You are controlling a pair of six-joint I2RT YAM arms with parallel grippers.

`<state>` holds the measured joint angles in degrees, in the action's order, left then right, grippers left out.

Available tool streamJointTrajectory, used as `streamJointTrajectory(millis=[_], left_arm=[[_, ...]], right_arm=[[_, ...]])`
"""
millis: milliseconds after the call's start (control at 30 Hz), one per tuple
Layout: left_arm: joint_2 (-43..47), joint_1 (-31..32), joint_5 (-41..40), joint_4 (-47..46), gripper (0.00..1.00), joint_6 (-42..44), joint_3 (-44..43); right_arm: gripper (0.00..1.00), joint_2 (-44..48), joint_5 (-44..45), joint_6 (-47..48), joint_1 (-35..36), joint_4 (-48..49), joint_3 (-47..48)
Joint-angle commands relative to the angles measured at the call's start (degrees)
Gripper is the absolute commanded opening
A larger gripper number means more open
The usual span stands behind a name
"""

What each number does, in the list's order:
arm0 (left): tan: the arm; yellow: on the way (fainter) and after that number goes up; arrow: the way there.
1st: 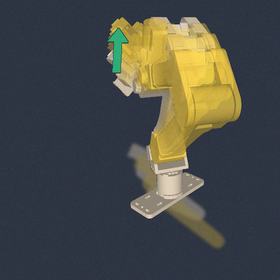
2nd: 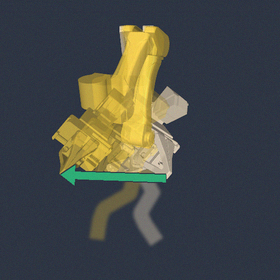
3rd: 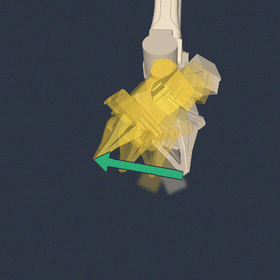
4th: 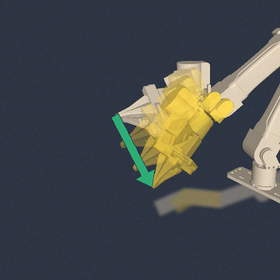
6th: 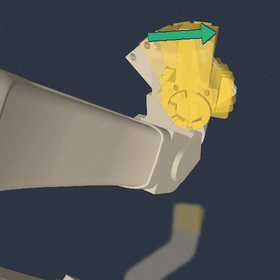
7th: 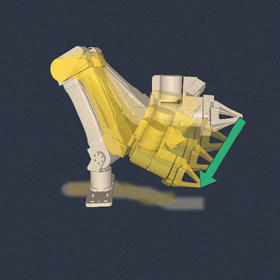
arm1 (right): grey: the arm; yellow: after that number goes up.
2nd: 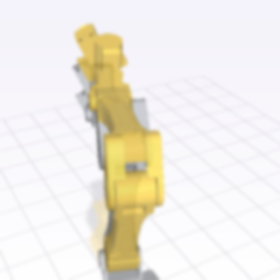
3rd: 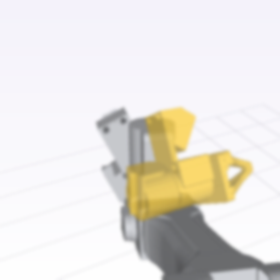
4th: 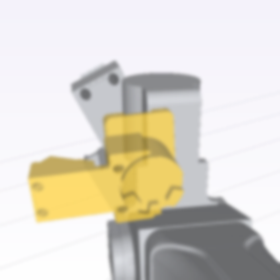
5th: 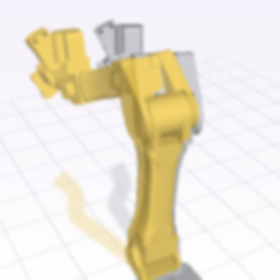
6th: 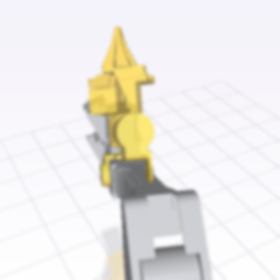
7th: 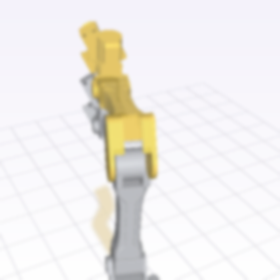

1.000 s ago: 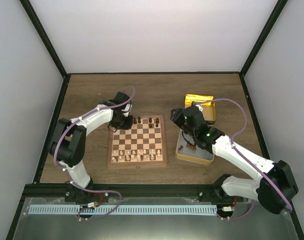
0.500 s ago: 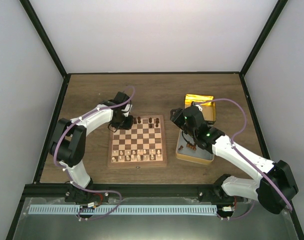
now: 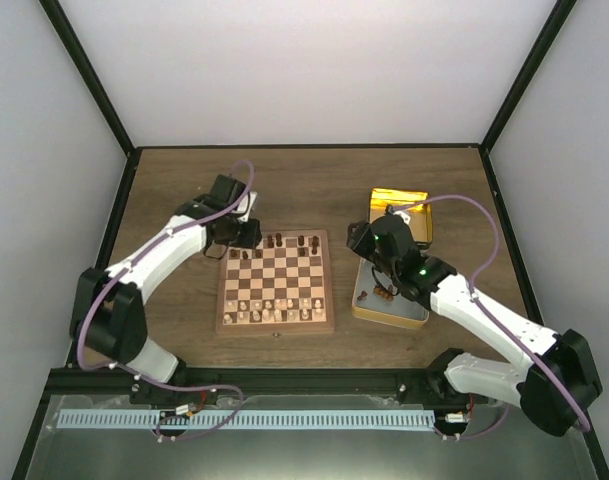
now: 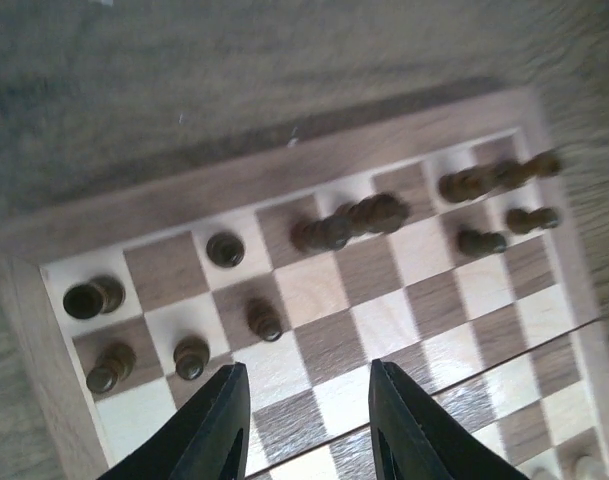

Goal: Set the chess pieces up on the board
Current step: Place the chess piece on the chessboard, then pick up the chess piece from the storage box.

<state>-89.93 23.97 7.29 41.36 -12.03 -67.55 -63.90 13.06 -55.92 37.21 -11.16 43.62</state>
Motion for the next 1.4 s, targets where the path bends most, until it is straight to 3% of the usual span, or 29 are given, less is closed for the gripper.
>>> streamJointTrajectory(millis=[0, 200, 400, 600, 1100, 1367], left_arm=[[6.6, -0.3, 2.2, -10.0, 0.36, 0.8, 3.7], [16.5, -0.2, 2.2, -23.3, 0.42, 0.1, 10.5], [23.7, -0.3, 1.8, -30.4, 0.48, 0.3, 16.5], [26.0, -0.2, 1.1, -30.8, 0.50, 0.4, 18.3], [26.3, -0.2, 1.6, -30.9, 0.51, -0.1, 19.1], [26.0, -0.2, 1.4, -30.9, 0.52, -0.2, 19.1]], right_arm=[[0.56, 1.8, 1.7, 3.6, -3.7, -10.1, -0.8], [0.49, 0.0, 1.7, 5.7, -9.1, -21.7, -0.8], [0.40, -7.0, -3.5, 10.5, -11.1, -24.5, -1.0], [0.35, -13.7, -3.1, 7.3, -11.4, -28.1, -0.5], [0.23, -16.6, -3.0, 6.0, -11.4, -28.1, -3.0], [0.23, -18.7, -2.8, 6.4, -11.4, -26.5, -4.2]])
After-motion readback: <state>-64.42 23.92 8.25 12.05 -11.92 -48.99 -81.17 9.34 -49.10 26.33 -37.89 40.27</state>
